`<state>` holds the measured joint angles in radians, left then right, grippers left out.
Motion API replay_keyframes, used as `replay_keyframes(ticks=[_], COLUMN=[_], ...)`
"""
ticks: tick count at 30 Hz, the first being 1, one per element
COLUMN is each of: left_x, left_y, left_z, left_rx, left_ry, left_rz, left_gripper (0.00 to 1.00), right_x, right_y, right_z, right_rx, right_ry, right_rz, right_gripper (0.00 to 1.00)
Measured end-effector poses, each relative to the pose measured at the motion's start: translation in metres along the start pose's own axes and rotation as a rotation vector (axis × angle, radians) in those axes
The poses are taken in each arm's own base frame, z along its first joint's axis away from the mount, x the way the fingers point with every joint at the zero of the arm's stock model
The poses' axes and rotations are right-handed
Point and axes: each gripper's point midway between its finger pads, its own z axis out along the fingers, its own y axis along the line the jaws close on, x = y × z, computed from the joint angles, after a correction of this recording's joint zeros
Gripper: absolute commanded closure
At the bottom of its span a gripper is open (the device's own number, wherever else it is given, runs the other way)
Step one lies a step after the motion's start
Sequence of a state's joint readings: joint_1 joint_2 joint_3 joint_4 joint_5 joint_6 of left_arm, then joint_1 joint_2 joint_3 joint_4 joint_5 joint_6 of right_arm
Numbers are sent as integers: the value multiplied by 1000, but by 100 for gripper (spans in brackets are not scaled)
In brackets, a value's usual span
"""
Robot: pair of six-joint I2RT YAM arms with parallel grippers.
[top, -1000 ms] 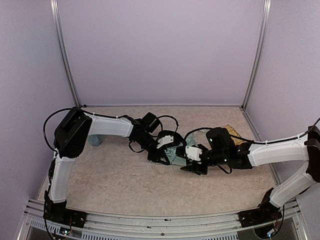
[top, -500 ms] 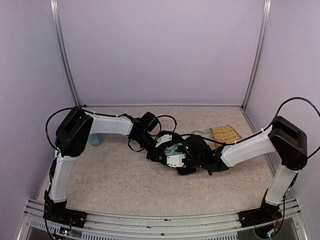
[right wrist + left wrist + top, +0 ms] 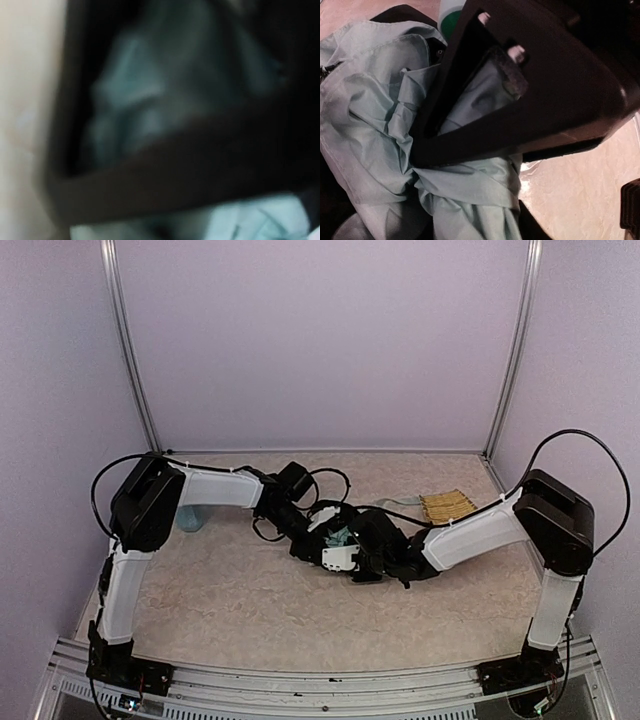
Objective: Put away the umbrella
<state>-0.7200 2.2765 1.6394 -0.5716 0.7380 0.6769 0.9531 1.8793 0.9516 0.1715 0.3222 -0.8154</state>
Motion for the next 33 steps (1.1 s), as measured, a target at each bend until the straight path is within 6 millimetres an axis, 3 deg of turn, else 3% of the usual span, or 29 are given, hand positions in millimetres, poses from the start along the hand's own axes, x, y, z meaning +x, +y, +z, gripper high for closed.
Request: replay_keyframes(ticks=[1,2,3,6,13,16,23,32,33], left_x=[-1,0,4,12,29,16,-26,-42,-45], left_y=[-1,-5,-7,-11,-22,-30,-57,-91,-96], left_z=[-1,-2,-3,-14,-47,-72,-152,-207,-211], left_rx=[2,9,6,8,-177,-288,-581,-670,-662], left_ry=[-7,-12,-8,-38,-41,-105,-451,-888,-919], left_rz=[0,-5,-21,-66,-123,-72,140,159,171], left_gripper=[16,3,1,1,1,1,1,1,6], right_x=[0,0,-2,-10,-5,-4,-11,-27,-30], right_y=[1,3,9,23,21,20,21,32,34], right_z=[0,0,0,-3,-3,-2,-7,-25,-28], right_rx=[-8,-21,-48,-104,-138,-149,-236,-466,-498], right_ry=[2,0,-10,-38,-18,-17,-43,-101,-110], right_rz=[0,-3,-21,-56,-5,14,75,183,197], right_gripper=[77,77,77,78,82,84,87,88,88])
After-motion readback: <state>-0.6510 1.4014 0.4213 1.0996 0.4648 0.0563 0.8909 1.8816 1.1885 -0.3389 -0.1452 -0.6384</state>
